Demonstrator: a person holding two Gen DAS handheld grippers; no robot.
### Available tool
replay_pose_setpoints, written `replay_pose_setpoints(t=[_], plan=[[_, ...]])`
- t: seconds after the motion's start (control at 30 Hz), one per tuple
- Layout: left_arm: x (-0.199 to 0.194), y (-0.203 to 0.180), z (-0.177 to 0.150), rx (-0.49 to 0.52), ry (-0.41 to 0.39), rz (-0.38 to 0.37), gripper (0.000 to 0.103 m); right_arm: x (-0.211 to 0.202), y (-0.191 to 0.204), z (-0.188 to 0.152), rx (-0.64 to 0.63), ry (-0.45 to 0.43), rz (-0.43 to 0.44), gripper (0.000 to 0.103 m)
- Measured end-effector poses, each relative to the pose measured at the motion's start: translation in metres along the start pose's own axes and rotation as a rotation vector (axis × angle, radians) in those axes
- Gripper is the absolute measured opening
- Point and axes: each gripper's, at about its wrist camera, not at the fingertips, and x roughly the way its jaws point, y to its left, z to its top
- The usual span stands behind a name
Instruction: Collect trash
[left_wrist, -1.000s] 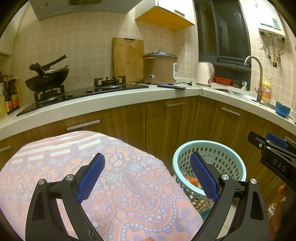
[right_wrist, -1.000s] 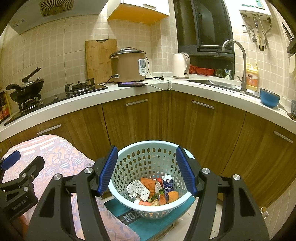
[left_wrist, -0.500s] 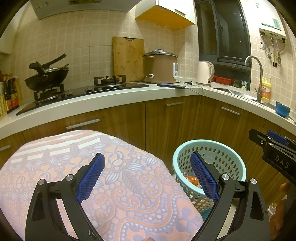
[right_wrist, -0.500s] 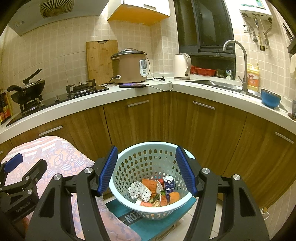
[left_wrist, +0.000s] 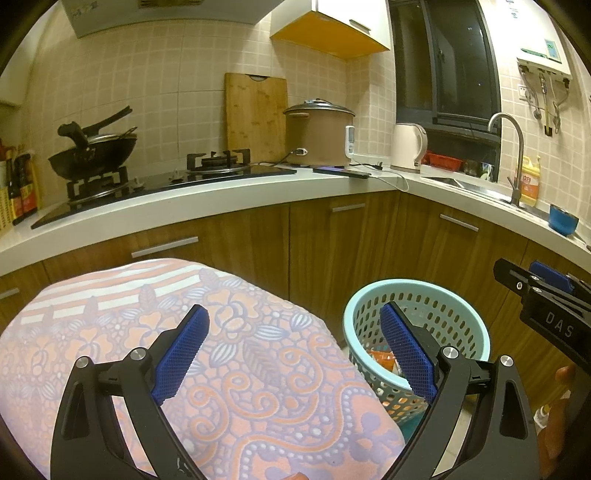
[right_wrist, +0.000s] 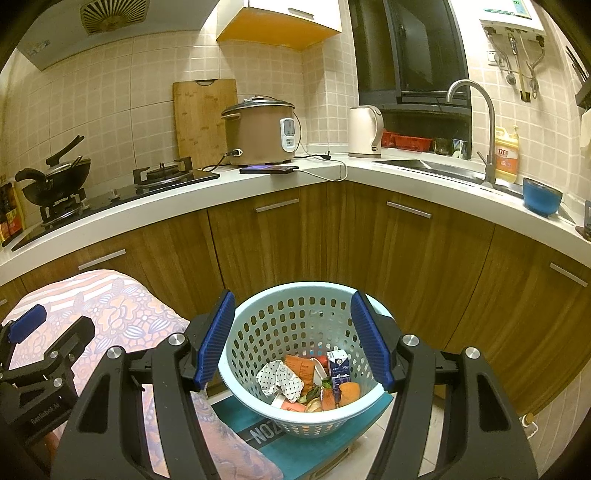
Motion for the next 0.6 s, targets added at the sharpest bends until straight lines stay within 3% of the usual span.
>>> replay_pose_setpoints(t=[0.6], plan=[[0.0011,-0.0006,0.0031,-0.005,0.009,0.005,0.095,0.0003,-0.0023,0.0015,0.006,0.006,0.0,0.061]])
